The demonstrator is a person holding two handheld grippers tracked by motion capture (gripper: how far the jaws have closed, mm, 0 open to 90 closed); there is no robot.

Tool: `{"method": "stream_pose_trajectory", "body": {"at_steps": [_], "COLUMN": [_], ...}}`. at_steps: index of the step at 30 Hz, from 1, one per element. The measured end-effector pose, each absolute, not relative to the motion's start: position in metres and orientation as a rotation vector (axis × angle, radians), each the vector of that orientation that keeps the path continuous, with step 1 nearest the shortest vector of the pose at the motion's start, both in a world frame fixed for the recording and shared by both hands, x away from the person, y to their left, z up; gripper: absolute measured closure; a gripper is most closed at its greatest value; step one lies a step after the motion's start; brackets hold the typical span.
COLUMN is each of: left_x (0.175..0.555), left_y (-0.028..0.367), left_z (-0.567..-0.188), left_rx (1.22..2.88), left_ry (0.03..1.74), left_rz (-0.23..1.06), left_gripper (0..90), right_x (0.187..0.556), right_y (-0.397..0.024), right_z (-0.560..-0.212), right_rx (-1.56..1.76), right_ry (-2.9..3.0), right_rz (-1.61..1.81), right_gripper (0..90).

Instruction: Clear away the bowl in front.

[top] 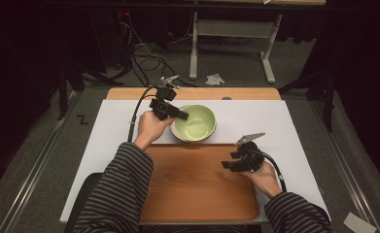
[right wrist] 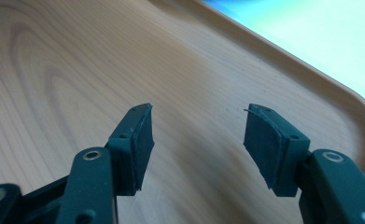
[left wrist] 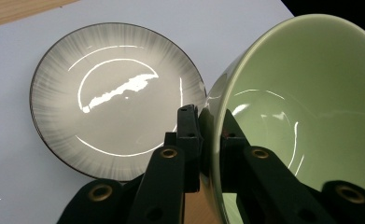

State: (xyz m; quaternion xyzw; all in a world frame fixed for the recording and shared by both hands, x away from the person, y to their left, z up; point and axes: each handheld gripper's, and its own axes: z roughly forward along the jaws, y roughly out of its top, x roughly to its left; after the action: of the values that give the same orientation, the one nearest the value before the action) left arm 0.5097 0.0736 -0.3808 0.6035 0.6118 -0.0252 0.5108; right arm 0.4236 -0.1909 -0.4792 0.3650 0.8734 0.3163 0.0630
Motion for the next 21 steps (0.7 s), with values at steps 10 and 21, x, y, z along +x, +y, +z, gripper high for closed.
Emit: {"method": "stream_pose_trajectory", "body": {"at_steps": [10,21], "left_x": [0.496,0.487], "left_y": [0.076,0.081], "left_z": [-0.382,-0.385], "left_rx": [1.473,1.467], "left_ry": [1.445,1.455], "left_rz": [-0.076,-0.100], "left_gripper": [83.6,83.5], "right_x": [0.424,0.423], "right_y": [-0.192,-0.192], "right_z": [-0.479,-0.479], "right_rx": [1.098,1.106], "right_ry": [2.640,2.637], "right_rz": [0.947,0.952], "right_gripper": [43.6,43.5]}}
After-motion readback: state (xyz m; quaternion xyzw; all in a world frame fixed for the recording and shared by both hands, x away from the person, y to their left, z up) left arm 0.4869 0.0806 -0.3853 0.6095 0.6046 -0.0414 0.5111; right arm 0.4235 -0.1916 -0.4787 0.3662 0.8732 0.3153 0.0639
